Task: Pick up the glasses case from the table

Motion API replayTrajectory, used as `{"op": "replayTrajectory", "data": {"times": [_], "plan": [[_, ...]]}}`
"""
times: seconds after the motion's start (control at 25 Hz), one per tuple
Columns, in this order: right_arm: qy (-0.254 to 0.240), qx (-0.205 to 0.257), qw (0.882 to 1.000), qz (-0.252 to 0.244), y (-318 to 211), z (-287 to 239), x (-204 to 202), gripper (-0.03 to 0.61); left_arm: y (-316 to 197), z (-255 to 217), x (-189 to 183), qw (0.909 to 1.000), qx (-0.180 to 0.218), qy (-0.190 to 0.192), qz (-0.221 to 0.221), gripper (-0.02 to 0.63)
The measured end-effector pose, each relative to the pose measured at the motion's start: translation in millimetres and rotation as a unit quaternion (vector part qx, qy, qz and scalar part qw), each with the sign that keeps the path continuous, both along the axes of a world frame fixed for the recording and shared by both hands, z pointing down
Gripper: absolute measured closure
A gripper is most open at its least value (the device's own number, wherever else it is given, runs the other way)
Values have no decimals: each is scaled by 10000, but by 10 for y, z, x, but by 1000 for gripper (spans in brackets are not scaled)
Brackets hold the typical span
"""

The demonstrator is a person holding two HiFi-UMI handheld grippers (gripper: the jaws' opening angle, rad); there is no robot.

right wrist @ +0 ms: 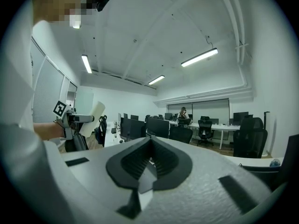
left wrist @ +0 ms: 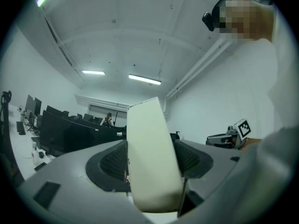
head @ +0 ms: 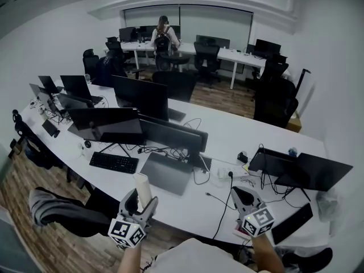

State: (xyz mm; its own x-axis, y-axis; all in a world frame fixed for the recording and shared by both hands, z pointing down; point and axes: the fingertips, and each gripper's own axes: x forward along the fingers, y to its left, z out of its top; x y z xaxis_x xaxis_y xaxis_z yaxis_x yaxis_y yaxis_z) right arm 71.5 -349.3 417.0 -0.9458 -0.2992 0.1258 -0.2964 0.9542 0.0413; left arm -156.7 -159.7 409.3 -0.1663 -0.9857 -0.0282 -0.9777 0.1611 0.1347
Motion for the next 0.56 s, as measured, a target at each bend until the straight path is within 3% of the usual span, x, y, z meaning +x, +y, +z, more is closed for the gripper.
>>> {"op": "replayTrajectory", "data": {"times": [0.4,0.56], "plan": [[0,-51,10000,-27,-86,47,34,583,-74,-98,78,9999,-135,20,-97,307],[-36,-63,10000,-33,-139,57,28,583,-110,25,61,10000,-4,-36,-21,307]]}}
